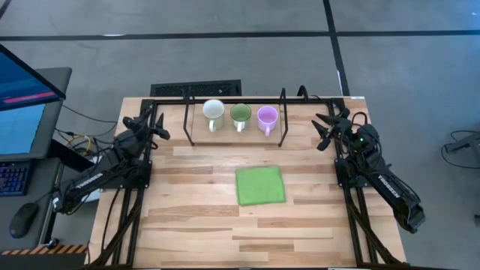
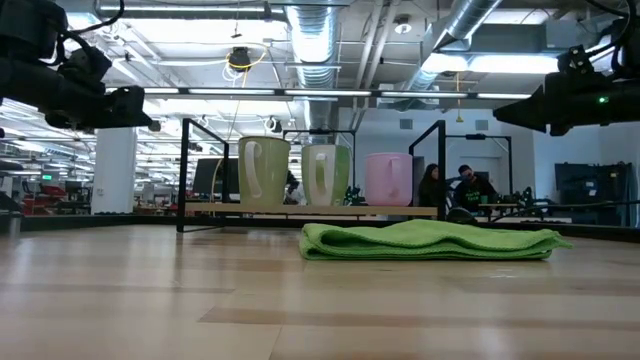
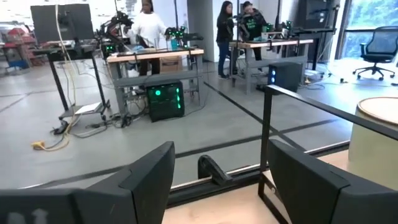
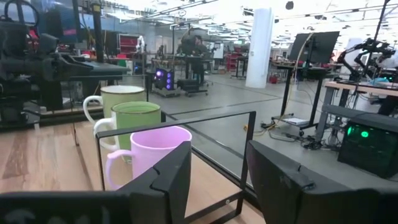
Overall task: Stack small to large cups/mugs on shelf
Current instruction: Return to Home Position
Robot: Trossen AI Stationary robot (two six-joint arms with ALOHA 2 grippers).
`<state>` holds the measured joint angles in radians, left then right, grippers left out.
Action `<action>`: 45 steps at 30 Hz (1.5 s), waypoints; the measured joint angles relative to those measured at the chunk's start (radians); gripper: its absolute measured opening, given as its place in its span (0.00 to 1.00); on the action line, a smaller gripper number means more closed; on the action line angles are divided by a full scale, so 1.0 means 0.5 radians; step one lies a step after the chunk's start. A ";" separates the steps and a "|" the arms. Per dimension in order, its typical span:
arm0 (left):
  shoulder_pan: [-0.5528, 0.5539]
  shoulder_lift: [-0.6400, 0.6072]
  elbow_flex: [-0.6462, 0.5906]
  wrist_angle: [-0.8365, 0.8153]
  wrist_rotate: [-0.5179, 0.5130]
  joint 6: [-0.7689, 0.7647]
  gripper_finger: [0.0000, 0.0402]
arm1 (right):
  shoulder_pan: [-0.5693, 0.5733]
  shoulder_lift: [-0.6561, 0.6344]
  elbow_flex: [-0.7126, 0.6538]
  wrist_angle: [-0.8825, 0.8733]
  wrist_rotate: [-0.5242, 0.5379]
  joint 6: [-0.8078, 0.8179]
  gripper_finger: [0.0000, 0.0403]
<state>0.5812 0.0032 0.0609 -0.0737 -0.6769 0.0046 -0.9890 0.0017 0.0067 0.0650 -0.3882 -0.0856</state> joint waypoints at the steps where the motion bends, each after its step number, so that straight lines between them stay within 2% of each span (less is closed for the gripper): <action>1: 0.000 0.000 -0.001 0.011 0.005 0.018 0.62 | 0.000 0.000 0.000 0.000 0.000 0.000 0.44; 6: 0.000 0.000 -0.007 0.116 0.156 0.278 0.62 | 0.000 0.000 0.000 0.000 -0.001 0.000 0.44; 9: 0.001 0.001 -0.007 0.116 0.238 0.333 0.62 | 0.000 0.000 0.000 0.000 -0.001 0.000 0.44; 12: 0.001 0.001 -0.007 0.122 0.524 0.383 0.62 | 0.000 0.000 0.000 0.000 -0.001 0.000 0.44; 14: -0.001 0.001 -0.007 0.121 0.630 0.431 0.61 | 0.000 0.000 -0.001 0.000 -0.001 0.000 0.44; 24: 0.001 0.000 -0.036 0.114 0.609 0.417 0.62 | 0.000 0.000 -0.001 0.000 -0.004 0.067 0.44; 31: 0.002 0.018 -0.098 0.298 0.702 0.438 0.62 | 0.000 0.001 -0.001 0.000 -0.004 0.067 0.44; 45: 0.002 0.019 -0.103 0.301 0.705 0.352 0.62 | 0.000 0.001 -0.001 0.000 -0.004 0.068 0.44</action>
<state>0.5819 0.0128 0.0093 0.0769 -0.3244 0.1804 -0.9890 0.0021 0.0063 0.0650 -0.3901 -0.0517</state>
